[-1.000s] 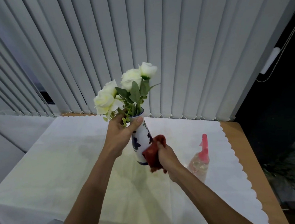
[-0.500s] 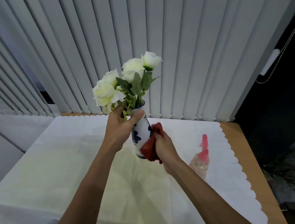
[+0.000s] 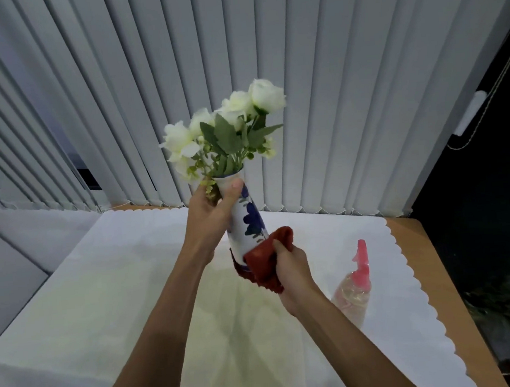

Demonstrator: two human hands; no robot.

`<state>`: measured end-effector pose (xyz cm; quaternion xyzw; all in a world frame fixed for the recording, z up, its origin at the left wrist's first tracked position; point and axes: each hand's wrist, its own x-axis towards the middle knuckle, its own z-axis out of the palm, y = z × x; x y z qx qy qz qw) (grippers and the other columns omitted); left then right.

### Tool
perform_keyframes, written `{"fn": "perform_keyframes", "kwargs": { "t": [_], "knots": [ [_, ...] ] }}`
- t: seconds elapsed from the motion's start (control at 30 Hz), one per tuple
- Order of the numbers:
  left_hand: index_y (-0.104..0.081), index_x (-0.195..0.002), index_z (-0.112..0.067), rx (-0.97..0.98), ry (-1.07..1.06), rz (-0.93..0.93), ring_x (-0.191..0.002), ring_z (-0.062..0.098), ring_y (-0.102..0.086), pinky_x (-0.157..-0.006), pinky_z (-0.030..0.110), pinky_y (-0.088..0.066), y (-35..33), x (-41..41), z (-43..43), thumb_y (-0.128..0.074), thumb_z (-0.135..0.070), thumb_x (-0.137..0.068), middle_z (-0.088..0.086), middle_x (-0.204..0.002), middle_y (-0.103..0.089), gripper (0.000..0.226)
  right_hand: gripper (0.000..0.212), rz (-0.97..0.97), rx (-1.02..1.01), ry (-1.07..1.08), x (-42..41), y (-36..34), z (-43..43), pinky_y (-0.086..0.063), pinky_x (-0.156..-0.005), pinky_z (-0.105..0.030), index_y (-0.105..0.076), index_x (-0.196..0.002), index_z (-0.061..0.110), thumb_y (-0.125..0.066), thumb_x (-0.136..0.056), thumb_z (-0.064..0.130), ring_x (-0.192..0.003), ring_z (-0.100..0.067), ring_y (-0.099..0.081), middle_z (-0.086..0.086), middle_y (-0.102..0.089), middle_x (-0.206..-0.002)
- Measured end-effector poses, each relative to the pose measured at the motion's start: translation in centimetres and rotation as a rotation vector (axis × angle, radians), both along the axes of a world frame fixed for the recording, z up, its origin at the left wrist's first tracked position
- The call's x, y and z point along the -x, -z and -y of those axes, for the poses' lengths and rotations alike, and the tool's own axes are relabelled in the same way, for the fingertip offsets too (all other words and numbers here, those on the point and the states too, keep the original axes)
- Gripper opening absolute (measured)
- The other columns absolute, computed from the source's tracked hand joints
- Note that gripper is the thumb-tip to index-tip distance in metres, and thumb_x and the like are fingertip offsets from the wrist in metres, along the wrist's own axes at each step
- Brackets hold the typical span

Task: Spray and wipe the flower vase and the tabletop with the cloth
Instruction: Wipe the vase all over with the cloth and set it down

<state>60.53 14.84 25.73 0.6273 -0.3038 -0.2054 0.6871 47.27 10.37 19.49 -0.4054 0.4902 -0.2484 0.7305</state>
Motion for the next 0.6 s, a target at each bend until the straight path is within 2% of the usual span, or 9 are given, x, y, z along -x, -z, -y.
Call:
{"fn": "perform_keyframes", "kwargs": {
  "t": [0.03, 0.1, 0.2, 0.27, 0.3, 0.43, 0.47, 0.53, 0.6],
  "knots": [
    [-0.068, -0.122, -0.021, -0.063, -0.049, 0.067, -0.103, 0.013, -0.072, -0.091, 0.036, -0.061, 0.0, -0.1, 0.0, -0.073, -0.046, -0.086, -0.005, -0.112, -0.076, 0.044, 0.022, -0.010, 0.001, 0.018, -0.2, 0.4, -0.1, -0.062, -0.058, -0.037, -0.065, -0.112, 0.012, -0.048, -0.108, 0.025, -0.093, -0.033, -0.074, -0.012, -0.075, -0.106],
    [-0.070, -0.118, -0.027, -0.140, -0.109, 0.108, -0.103, 0.013, -0.071, -0.089, 0.038, -0.061, 0.2, -0.7, -0.3, -0.078, -0.057, -0.076, -0.007, -0.111, -0.076, 0.052, 0.022, -0.006, -0.007, 0.048, -0.2, 1.1, -0.3, -0.064, -0.075, -0.046, -0.064, -0.118, 0.012, -0.050, -0.107, 0.025, -0.098, -0.031, -0.073, -0.008, -0.075, -0.107],
    [-0.072, -0.108, -0.032, -0.159, -0.113, 0.052, -0.102, 0.018, -0.072, -0.088, 0.047, -0.061, 0.9, -1.6, -0.7, -0.084, -0.054, -0.070, -0.007, -0.107, -0.076, 0.046, 0.018, -0.102, 0.100, 0.015, 0.1, 1.2, -0.4, -0.059, -0.068, -0.034, -0.061, -0.117, 0.019, -0.049, -0.107, 0.027, -0.089, -0.018, -0.069, -0.002, -0.072, -0.104],
    [-0.070, -0.104, -0.031, -0.114, -0.098, 0.029, -0.101, 0.020, -0.073, -0.086, 0.049, -0.062, 1.4, -1.7, -1.0, -0.085, -0.040, -0.076, -0.003, -0.107, -0.077, 0.032, 0.019, -0.172, 0.210, -0.025, 0.2, 1.0, -0.3, -0.055, -0.074, -0.033, -0.060, -0.118, 0.023, -0.047, -0.106, 0.029, -0.091, -0.014, -0.065, -0.001, -0.070, -0.111],
    [-0.070, -0.106, -0.028, -0.098, -0.094, 0.026, -0.101, 0.022, -0.073, -0.086, 0.051, -0.062, 1.6, -1.6, -1.1, -0.084, -0.035, -0.078, 0.000, -0.107, -0.077, 0.033, 0.019, -0.195, 0.265, -0.057, 0.2, 0.5, -0.2, -0.053, -0.076, -0.032, -0.061, -0.118, 0.025, -0.047, -0.106, 0.030, -0.091, -0.011, -0.064, 0.000, -0.069, -0.112],
    [-0.074, -0.111, -0.018, -0.087, -0.041, 0.093, -0.100, 0.026, -0.074, -0.090, 0.054, -0.059, 2.3, -1.1, -1.4, -0.081, -0.047, -0.075, 0.003, -0.103, -0.079, 0.047, 0.028, -0.089, 0.502, -0.204, -1.2, -3.1, -0.1, -0.047, -0.073, -0.017, -0.065, -0.127, 0.036, -0.049, -0.105, 0.037, -0.092, 0.001, -0.063, 0.012, -0.069, -0.110],
    [-0.074, -0.112, -0.017, -0.097, -0.022, 0.108, -0.101, 0.025, -0.074, -0.090, 0.052, -0.059, 2.3, -0.8, -1.6, -0.080, -0.048, -0.075, 0.002, -0.104, -0.079, 0.048, 0.029, -0.029, 0.529, -0.215, -1.6, -4.1, -0.1, -0.048, -0.075, -0.016, -0.066, -0.128, 0.038, -0.050, -0.104, 0.039, -0.095, -0.001, -0.065, 0.015, -0.070, -0.108],
    [-0.073, -0.114, -0.011, -0.084, 0.015, 0.089, -0.099, 0.024, -0.075, -0.090, 0.052, -0.060, 2.2, -0.4, -1.7, -0.080, -0.038, -0.081, 0.005, -0.104, -0.079, 0.043, 0.027, 0.055, 0.545, -0.194, -2.2, -4.6, 0.1, -0.051, -0.082, -0.017, -0.068, -0.124, 0.037, -0.051, -0.104, 0.039, -0.101, -0.004, -0.069, 0.015, -0.073, -0.108],
    [-0.071, -0.111, -0.004, -0.039, 0.033, 0.025, -0.091, 0.026, -0.075, -0.088, 0.055, -0.060, 2.2, -0.5, -1.8, -0.076, -0.021, -0.088, 0.010, -0.097, -0.078, 0.029, 0.029, -0.001, 0.580, -0.203, -1.7, -3.7, 0.4, -0.050, -0.078, -0.011, -0.065, -0.129, 0.039, -0.048, -0.106, 0.040, -0.097, 0.005, -0.066, 0.019, -0.071, -0.106]
  ]
}}
